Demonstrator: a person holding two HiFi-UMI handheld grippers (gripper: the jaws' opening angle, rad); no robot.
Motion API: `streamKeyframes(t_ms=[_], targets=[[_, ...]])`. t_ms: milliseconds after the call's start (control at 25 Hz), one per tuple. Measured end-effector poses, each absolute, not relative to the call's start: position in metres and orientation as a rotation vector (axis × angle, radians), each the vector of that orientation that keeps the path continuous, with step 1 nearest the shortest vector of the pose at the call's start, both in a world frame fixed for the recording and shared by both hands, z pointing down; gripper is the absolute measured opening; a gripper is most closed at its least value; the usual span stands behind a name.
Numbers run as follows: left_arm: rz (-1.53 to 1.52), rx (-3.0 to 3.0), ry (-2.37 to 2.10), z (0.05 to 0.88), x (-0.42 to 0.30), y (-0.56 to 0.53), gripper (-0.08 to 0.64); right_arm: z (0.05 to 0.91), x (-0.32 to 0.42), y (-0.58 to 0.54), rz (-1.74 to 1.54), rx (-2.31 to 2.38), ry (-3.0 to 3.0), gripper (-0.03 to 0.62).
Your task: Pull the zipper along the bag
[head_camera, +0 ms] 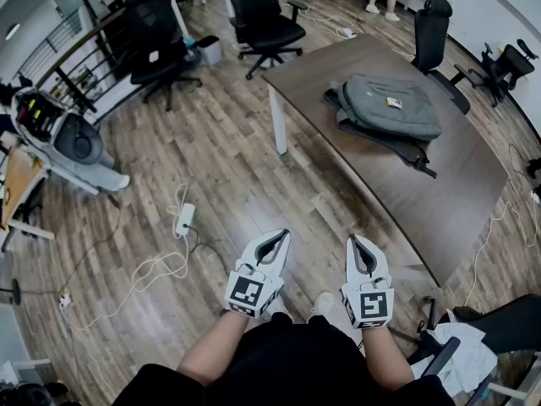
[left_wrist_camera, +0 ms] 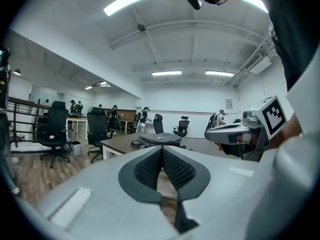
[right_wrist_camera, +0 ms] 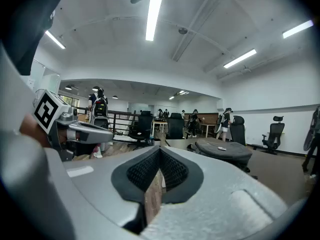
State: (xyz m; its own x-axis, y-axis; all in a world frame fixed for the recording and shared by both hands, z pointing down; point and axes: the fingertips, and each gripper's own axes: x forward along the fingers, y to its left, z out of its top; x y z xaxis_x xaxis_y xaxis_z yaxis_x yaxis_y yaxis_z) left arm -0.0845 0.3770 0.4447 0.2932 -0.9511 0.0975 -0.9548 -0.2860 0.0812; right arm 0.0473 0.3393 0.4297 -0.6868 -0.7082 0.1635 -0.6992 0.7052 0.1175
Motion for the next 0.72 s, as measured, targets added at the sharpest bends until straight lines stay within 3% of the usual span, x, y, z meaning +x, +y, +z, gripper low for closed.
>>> streamKeyframes(t_ms=[720], targets=[[-0.037, 2.477, -1.814, 0.432, -0.139, 0.363, 0.017, 0.41, 0.01, 0.329, -0.16, 1.221, -2.76, 0.002]])
